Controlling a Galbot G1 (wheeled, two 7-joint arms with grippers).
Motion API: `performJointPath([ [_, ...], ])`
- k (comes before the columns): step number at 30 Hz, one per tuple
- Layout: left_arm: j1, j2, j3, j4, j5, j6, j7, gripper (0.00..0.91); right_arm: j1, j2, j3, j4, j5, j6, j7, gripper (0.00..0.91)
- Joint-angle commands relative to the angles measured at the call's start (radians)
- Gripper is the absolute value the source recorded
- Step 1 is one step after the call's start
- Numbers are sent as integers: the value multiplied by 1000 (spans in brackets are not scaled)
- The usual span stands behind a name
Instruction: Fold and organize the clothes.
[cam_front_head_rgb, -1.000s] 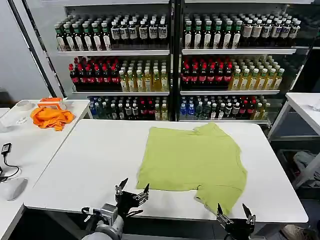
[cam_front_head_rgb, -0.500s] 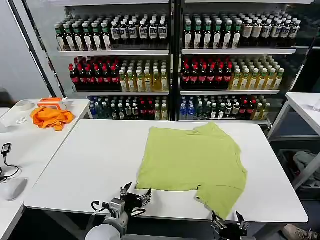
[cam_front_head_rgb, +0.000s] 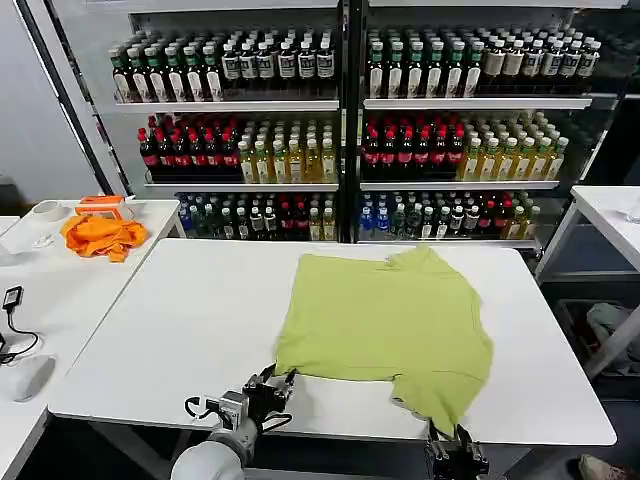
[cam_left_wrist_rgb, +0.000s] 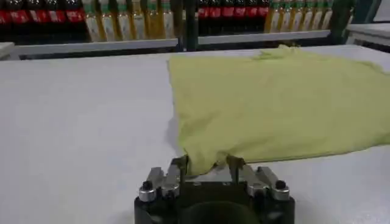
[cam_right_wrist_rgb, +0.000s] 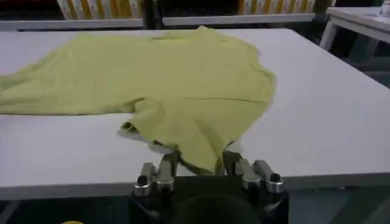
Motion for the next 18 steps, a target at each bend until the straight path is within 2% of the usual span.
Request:
performJointPath([
  [1,0,3,1,-4,-30,11,10,20,0,1,-2,1,2,0,0,0],
  [10,40,10,-8,-106,-78,8,9,20,-5,-10,9,26,4,19,-9,0],
  [18,96,26,-47,-197,-95,0,15,20,-65,-33,30,116,1,35,-13,0],
])
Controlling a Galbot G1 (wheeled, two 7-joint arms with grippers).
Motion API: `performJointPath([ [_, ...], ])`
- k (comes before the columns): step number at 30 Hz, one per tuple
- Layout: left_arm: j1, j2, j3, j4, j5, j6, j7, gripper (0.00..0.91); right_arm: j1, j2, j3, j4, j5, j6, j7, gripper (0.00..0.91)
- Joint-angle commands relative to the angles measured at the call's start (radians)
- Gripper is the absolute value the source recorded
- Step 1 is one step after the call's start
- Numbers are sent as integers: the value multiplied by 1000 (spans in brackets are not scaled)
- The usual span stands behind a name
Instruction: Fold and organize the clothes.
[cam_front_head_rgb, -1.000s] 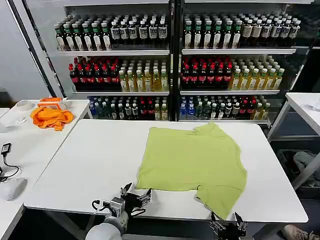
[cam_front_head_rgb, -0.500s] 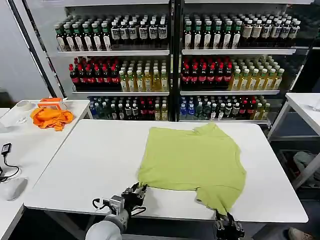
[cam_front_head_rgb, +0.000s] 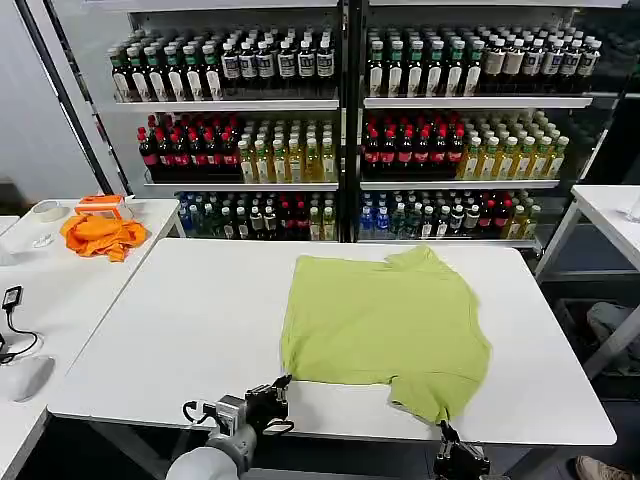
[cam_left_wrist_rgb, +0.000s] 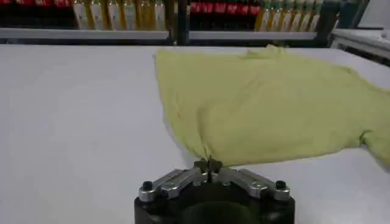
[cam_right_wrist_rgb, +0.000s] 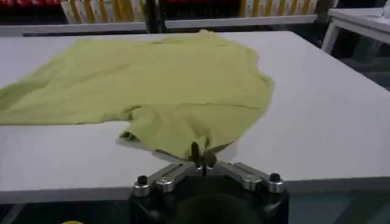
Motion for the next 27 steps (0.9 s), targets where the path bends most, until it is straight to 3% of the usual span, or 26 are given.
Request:
performJointPath([
  [1,56,11,-30,-122,-32,-7,5,20,-30,-4,4,55,-1,3,1,0],
  [16,115,76,-133,-244,-109,-6,11,20,-90,-74,68,197,-6,20,-18,0],
  [23,80,96,-137,-227,-129,-3,13,20,-4,-100,92,157,5,20,-23,0],
  [24,72,99,-137,-219,-133,-2,13,20,14,-108,95,147,9,19,-25,71],
  [26,58,110,-134,-198,-135,-1,13,20,34,-129,100,123,20,16,-29,756],
  [27,57,113,-132,-189,-135,-2,13,20,38,-133,99,114,20,11,-30,907],
])
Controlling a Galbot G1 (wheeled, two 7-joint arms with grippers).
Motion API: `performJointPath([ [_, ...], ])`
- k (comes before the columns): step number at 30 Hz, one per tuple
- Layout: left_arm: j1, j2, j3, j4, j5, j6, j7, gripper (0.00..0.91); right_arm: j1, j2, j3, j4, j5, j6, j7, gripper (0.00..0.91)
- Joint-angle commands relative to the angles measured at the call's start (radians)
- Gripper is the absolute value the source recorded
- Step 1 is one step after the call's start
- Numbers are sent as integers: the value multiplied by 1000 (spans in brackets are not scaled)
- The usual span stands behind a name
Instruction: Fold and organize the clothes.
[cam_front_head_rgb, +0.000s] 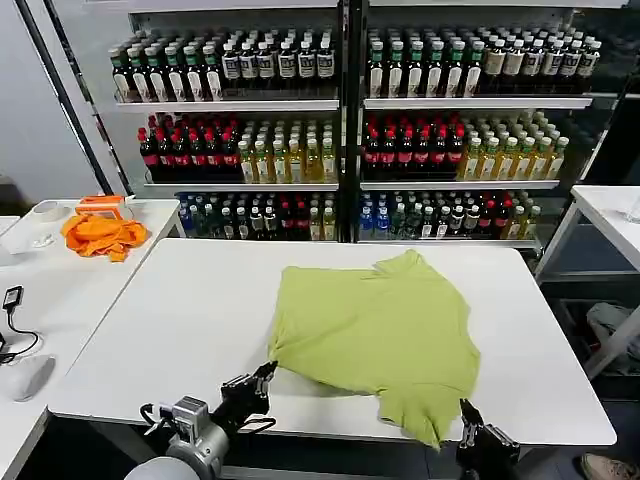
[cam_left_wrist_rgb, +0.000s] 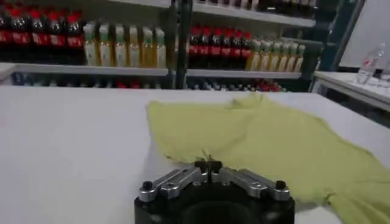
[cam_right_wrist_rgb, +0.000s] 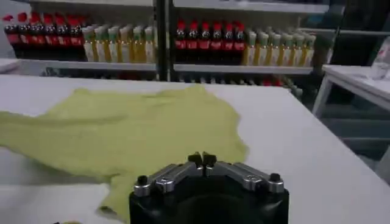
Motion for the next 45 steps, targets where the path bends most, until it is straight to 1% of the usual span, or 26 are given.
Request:
performJointPath([
  [1,-29,32,-18,17,-31,-2,1,20,50,-37,10,-31,7,-22,-3,907],
  [4,-13,22,-11,28,-25,-6,2,20,30,-29,-34,-86,3,-54,-8,907],
  [6,-4,12,-7,30,-18,-7,3,20,27,12,-81,-138,-1,-48,-2,907],
  [10,0,-1,-3,29,-14,-7,3,20,20,81,-162,-191,-23,-27,1,907],
  [14,3,0,-4,30,-14,-7,3,20,-1,90,-197,-211,-51,-9,-4,907],
  [17,7,-1,-4,28,-14,-8,4,20,-9,88,-200,-220,-57,-2,-6,907],
  [18,8,-3,-3,28,-14,-8,4,20,-6,90,-198,-228,-57,0,-6,877],
  [19,8,-4,-2,29,-13,-8,4,20,-2,91,-197,-234,-57,0,-5,625],
  [20,8,-5,0,29,-13,-8,5,20,0,92,-197,-237,-56,0,-5,453],
  [21,7,-5,1,28,-12,-8,4,20,5,94,-197,-242,-55,2,-5,242],
  [22,7,-5,2,27,-11,-8,5,20,7,96,-197,-245,-55,5,-6,10],
  [28,11,-7,2,21,-11,-8,4,20,15,102,-193,-255,-56,40,4,0],
  [45,18,-10,1,14,-14,-8,11,20,13,106,-180,-229,-50,48,-8,0],
])
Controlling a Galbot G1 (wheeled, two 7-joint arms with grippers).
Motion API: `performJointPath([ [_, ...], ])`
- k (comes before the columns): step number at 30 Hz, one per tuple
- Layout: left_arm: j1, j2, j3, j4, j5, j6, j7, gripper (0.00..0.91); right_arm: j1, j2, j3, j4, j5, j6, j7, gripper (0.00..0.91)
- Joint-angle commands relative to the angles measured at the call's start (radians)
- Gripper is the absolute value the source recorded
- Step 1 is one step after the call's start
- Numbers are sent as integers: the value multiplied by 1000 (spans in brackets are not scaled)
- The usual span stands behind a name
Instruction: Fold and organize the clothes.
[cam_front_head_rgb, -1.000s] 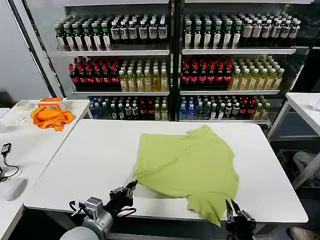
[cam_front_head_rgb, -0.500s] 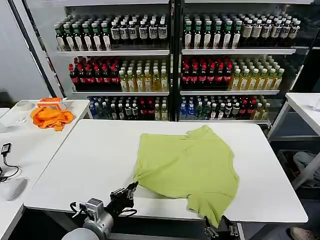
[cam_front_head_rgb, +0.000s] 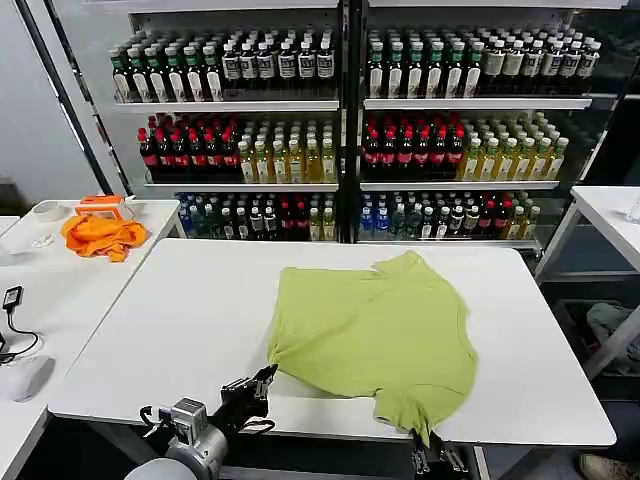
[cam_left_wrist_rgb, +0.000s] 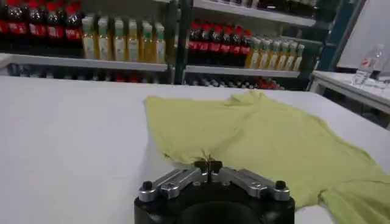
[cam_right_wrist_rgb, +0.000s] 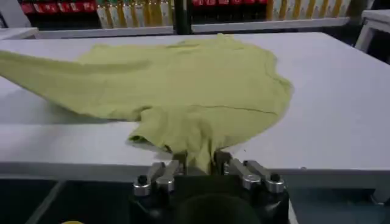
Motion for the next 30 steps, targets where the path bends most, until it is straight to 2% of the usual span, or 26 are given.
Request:
performJointPath([
  [1,2,-4,-3,-1,-5,-1,5,20,0,3,-2,3,-1,3,1,0],
  [11,-4,14,-27,-22,-50,-1,13,20,-6,-40,76,126,24,6,-4,0],
  [18,-25,27,-40,-15,-64,0,15,20,7,-66,91,199,24,-6,-3,0],
  [26,-83,48,-38,24,-95,-5,22,20,112,-137,154,183,84,-28,-2,0],
  [30,-122,52,-12,69,-96,-7,24,20,200,-208,176,124,138,-42,4,0],
])
